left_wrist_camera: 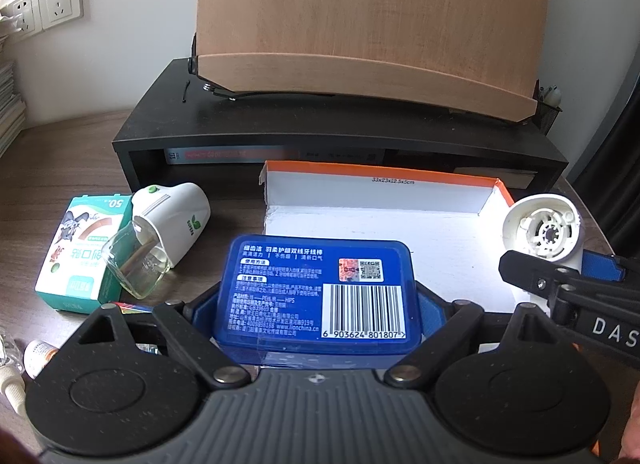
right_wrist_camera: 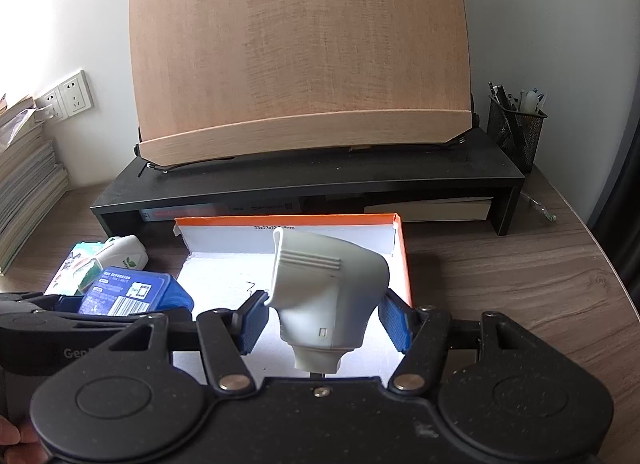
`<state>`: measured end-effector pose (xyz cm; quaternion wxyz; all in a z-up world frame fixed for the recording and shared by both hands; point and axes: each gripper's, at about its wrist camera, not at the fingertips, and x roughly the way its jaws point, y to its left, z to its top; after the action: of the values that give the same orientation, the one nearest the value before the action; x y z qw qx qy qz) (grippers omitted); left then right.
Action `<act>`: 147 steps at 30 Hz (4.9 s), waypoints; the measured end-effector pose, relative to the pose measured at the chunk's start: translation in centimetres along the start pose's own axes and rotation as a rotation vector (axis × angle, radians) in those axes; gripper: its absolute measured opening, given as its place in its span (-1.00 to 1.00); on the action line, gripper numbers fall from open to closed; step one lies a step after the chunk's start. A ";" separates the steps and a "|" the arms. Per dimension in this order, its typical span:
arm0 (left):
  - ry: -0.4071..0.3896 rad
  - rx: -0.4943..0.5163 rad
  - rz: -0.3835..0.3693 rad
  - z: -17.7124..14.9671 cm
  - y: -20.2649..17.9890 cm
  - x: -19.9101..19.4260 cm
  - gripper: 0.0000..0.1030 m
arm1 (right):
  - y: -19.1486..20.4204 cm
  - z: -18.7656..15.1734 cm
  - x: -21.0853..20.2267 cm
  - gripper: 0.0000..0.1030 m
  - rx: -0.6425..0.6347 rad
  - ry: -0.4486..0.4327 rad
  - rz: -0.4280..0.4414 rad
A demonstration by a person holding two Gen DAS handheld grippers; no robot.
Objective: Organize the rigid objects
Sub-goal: 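Lift the blue case with the left tool while the right tool releases the heater, then lower the blue case into the orange-rimmed box and open the left tool, then move both tools back over the remaining items on the desk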
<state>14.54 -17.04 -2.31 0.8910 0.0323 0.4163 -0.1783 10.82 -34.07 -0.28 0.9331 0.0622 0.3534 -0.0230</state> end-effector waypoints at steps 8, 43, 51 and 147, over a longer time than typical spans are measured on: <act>-0.009 0.001 0.005 0.4 0.1 0.3 0.83 | 0.0 0.5 0.3 0.42 -0.002 -0.008 0.004; 0.007 0.044 -0.031 0.5 -0.6 2.7 0.83 | -0.1 2.4 4.4 0.43 -0.027 0.037 0.008; 0.007 0.050 -0.044 0.7 -1.2 3.2 0.83 | -0.1 2.7 5.0 0.43 -0.034 0.046 0.008; 0.040 -0.310 0.299 -7.6 28.8 -7.2 0.96 | 24.2 -6.3 -4.7 0.50 -0.159 0.024 0.125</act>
<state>14.67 13.56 -4.46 0.8935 -0.0402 0.4467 0.0229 5.24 -9.28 0.56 0.9305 0.0100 0.3606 0.0642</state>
